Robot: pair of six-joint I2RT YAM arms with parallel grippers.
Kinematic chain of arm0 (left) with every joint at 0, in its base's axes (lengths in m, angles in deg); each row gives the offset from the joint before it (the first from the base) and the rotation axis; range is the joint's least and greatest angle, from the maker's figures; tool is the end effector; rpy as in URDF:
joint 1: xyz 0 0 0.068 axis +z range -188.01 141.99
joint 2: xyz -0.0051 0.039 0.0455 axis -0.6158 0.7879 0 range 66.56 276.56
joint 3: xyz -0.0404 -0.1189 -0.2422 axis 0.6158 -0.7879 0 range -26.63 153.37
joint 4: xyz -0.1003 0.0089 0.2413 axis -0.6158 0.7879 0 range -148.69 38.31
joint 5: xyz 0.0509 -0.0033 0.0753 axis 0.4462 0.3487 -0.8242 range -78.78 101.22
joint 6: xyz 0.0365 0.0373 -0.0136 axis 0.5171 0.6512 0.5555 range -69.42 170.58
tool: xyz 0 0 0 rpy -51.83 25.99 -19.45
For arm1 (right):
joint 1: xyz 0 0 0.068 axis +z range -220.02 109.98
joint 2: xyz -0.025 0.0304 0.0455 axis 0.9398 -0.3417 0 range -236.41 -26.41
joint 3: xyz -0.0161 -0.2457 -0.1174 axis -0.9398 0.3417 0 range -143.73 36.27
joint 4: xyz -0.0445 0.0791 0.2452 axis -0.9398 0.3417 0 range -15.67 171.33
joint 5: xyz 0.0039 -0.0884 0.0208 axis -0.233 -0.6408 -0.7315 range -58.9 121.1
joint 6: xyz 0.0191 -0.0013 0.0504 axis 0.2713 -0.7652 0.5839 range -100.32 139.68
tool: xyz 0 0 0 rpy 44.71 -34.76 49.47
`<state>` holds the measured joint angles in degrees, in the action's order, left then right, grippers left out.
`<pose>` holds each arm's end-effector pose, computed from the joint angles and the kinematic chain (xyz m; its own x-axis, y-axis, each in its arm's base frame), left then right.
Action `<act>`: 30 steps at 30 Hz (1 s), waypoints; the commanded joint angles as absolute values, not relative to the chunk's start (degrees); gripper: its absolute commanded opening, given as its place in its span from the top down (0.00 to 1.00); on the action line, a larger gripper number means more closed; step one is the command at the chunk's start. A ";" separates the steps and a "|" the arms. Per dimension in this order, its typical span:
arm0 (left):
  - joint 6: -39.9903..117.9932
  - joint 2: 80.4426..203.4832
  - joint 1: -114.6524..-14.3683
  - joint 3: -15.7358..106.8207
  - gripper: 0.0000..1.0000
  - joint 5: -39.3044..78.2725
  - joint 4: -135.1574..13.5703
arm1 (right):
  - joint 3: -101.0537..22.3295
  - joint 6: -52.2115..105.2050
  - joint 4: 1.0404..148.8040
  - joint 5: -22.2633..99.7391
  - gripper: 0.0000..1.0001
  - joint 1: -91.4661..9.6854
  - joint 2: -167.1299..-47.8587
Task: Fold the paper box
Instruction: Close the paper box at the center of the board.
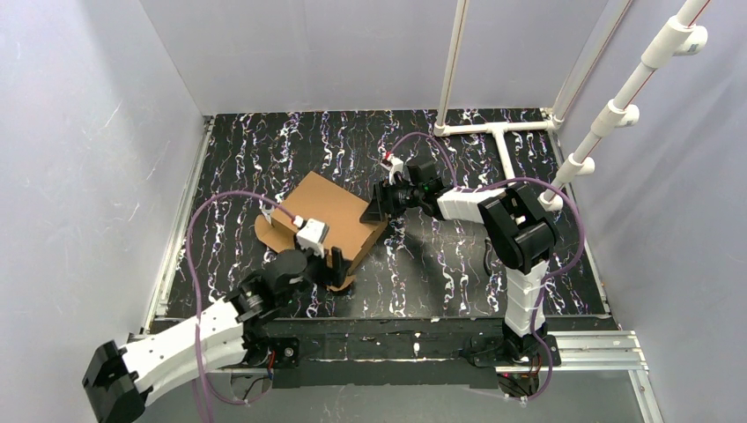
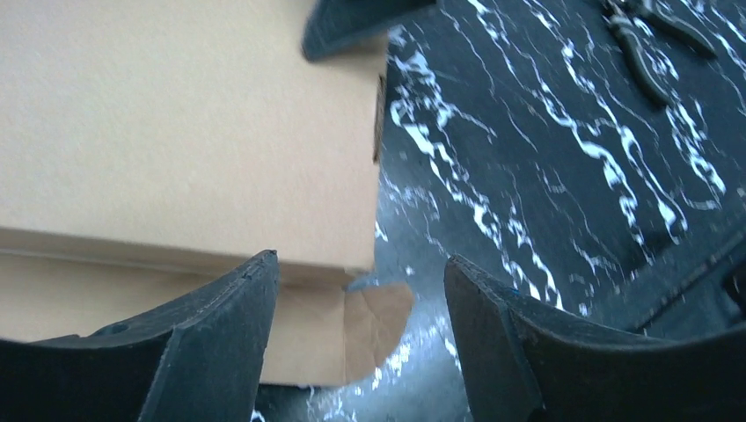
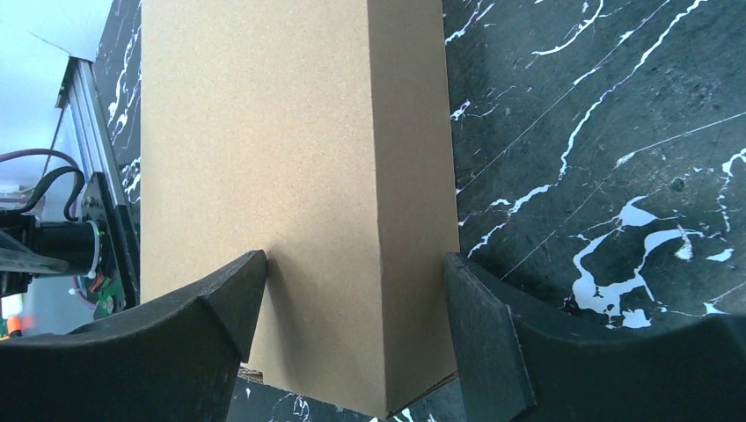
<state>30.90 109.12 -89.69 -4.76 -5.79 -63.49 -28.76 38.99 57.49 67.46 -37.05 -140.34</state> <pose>0.1196 -0.1348 0.2320 -0.3538 -0.0717 -0.9326 0.4849 0.8385 -0.2485 0.3412 0.2465 0.1551 -0.7046 -0.1397 -0.6957 -0.6642 0.4751 0.5772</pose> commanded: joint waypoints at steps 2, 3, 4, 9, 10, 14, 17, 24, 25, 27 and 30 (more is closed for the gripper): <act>30.00 96.73 -89.18 -13.55 0.32 4.64 -63.94 | -27.01 37.44 64.90 66.78 0.21 -36.55 -141.02; 29.02 95.50 -89.18 -14.36 0.32 5.84 -63.65 | -27.01 37.44 64.92 66.78 0.21 -36.53 -141.07; 27.74 94.75 -89.20 -14.81 0.32 6.67 -62.88 | -27.01 37.44 64.92 66.77 0.21 -36.54 -141.11; 26.62 101.41 -89.59 -12.95 0.02 7.23 -60.66 | -27.14 37.52 64.84 66.82 0.21 -36.53 -141.36; 27.70 104.09 -89.90 -12.06 0.02 7.20 -60.84 | -27.18 37.60 64.89 66.86 0.21 -36.53 -141.37; 33.62 113.62 -93.18 -9.02 0.02 2.89 -60.70 | -27.10 37.53 64.88 66.84 0.21 -36.54 -141.26; 33.49 114.46 -93.90 -9.14 0.02 0.61 -61.28 | -27.01 37.52 64.84 66.94 0.20 -36.54 -141.32; 33.97 110.86 -94.16 -10.87 0.34 -1.68 -62.97 | -27.11 37.66 64.75 67.12 0.20 -36.53 -141.57; 34.41 112.98 -94.15 -10.03 0.41 -1.23 -63.63 | -27.10 37.62 64.75 67.18 0.21 -36.53 -141.62; 34.51 115.82 -94.17 -9.58 0.54 -0.38 -64.81 | -27.18 37.70 64.75 67.29 0.21 -36.53 -141.71; 33.96 117.91 -94.19 -10.93 0.54 1.12 -68.08 | -27.19 37.70 64.75 67.59 0.21 -36.54 -141.77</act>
<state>33.63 117.23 -93.91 -11.12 0.33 -64.80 -28.76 38.99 57.60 67.70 -37.05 -140.34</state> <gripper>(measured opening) 0.457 0.796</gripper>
